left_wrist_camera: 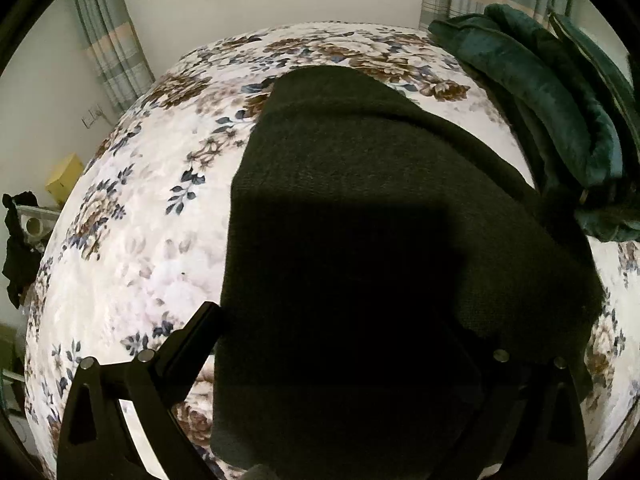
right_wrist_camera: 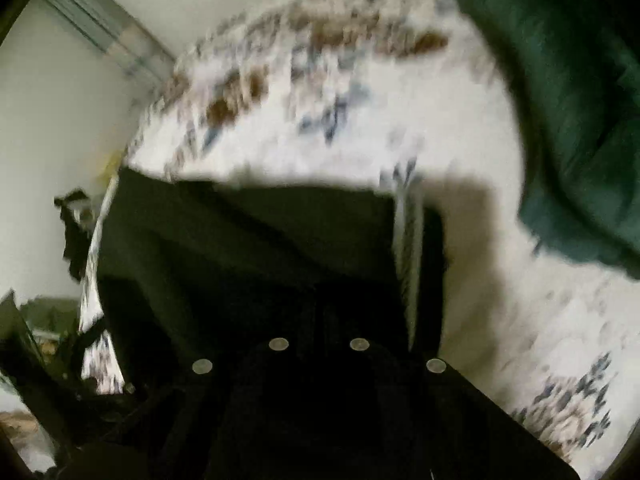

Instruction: Fold small clothes

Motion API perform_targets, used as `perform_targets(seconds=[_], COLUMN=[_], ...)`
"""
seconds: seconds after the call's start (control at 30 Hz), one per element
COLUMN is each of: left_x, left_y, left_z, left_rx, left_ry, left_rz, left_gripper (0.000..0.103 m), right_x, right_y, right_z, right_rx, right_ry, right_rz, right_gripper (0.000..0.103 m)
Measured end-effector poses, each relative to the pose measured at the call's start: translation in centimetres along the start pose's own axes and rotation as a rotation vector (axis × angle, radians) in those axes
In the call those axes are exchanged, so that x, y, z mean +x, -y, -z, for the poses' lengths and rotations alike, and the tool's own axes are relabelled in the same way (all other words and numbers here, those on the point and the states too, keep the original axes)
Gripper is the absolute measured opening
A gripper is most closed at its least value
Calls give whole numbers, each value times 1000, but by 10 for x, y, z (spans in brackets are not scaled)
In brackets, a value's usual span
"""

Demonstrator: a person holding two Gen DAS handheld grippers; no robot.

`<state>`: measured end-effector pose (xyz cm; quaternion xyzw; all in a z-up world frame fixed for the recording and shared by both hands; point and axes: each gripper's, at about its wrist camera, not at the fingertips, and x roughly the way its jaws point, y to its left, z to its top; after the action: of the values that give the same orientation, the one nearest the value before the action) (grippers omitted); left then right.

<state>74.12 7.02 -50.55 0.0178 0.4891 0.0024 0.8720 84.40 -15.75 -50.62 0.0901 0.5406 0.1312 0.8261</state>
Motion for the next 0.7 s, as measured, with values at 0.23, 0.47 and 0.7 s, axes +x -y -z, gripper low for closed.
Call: perform_targets(seconds=[0.23, 0.47, 0.7], left_x=[-3, -3, -4], left_y=[-12, -14, -16], left_z=[-1, 0, 1], left_rx=[-32, -40, -41], left_ry=[6, 1, 4], left_rz=[3, 14, 16], left_gripper=[103, 103, 103], right_x=[-16, -12, 20], right_y=[7, 58, 140], right_z=[-36, -28, 32], right_rx=[11, 211, 557], right_ry=[44, -4, -115], right_rz=[14, -107, -293], right_gripper=[2, 26, 67])
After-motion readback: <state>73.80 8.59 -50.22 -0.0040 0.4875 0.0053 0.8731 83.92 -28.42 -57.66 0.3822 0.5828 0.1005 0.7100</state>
